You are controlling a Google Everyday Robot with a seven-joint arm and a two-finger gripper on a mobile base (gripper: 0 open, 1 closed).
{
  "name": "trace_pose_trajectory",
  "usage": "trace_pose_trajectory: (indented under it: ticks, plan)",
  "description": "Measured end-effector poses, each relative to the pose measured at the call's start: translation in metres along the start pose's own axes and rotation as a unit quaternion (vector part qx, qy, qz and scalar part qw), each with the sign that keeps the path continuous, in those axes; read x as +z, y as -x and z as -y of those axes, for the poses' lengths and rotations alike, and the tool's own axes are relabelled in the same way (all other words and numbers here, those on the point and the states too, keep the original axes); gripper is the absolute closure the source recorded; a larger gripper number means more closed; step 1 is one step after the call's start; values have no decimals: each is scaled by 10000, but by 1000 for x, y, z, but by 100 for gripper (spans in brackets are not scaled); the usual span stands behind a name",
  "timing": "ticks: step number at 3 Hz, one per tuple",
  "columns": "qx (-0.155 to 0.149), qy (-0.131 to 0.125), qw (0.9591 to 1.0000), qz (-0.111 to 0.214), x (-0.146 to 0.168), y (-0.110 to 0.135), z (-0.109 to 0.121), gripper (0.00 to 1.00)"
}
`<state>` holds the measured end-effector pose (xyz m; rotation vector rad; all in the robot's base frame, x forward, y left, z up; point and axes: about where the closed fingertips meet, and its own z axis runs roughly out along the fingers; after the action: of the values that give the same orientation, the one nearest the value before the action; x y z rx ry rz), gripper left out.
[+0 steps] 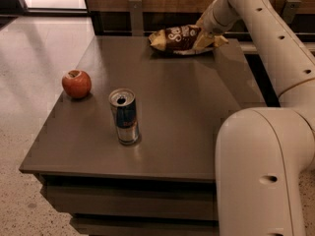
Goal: Move brown chip bag near redbull can
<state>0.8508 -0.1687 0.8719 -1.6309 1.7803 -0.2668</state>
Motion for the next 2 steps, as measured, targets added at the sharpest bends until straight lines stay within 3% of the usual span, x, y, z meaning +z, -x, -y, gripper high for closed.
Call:
trace_pose_trajectory:
  ticks: [2]
  plan:
    - [-34, 67, 10000, 28, 8, 2, 3, 87]
